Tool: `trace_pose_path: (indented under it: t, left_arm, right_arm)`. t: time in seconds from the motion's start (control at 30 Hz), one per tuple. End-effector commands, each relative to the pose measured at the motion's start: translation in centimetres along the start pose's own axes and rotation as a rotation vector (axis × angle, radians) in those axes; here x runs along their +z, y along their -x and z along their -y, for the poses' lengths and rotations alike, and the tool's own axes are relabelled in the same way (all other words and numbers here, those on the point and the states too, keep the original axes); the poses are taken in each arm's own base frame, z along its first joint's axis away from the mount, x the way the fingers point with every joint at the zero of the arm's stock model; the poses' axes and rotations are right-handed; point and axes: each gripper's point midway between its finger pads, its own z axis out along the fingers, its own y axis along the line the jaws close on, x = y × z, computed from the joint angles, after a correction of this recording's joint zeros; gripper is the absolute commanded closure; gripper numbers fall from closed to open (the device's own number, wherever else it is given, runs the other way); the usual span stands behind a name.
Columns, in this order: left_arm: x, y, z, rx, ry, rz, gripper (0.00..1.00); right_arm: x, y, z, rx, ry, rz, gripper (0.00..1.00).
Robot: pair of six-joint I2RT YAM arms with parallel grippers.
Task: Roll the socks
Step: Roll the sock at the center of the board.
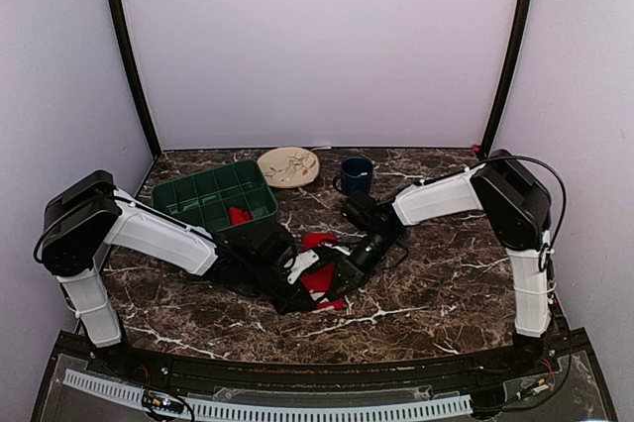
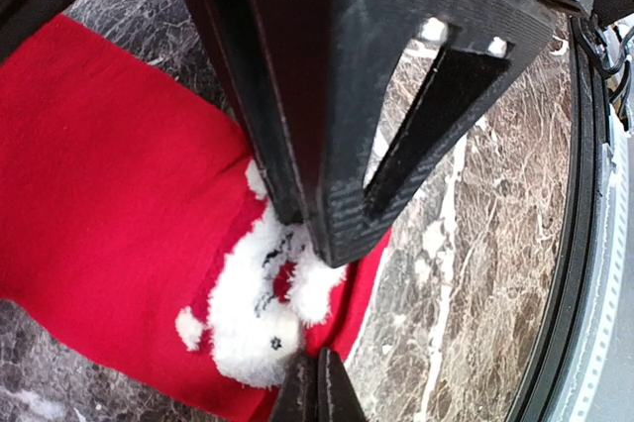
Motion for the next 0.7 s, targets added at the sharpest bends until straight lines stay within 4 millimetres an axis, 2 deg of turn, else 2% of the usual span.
trace_pose_path:
  t: [0.0,0.33,0.4,0.67]
  left_arm:
    - [0.8,-5.6,-1.4,-0.081,0.031,-0.176,1.0]
    - [1.2,-5.6,-1.5,-0.107,-0.004,-0.206,1.0]
    - [1.2,-5.6,-1.6,-0.117,-0.011,-0.213,1.0]
    - [1.6,-5.9,-1.6,-0.138,-0.038,-0.261,1.0]
  right_arm:
    - [-1.0,0.6,0.0,-0.008,-0.018,0.053,0.81]
    - [-3.6,1.3,1.0,0.013,-0.093,0.205,0.81]
    - [-3.7,0.6,1.3,0.026,-0.108,0.215,0.81]
    - [-5.3,0.2,2.0,0.006,-0.218,0.333,0.8]
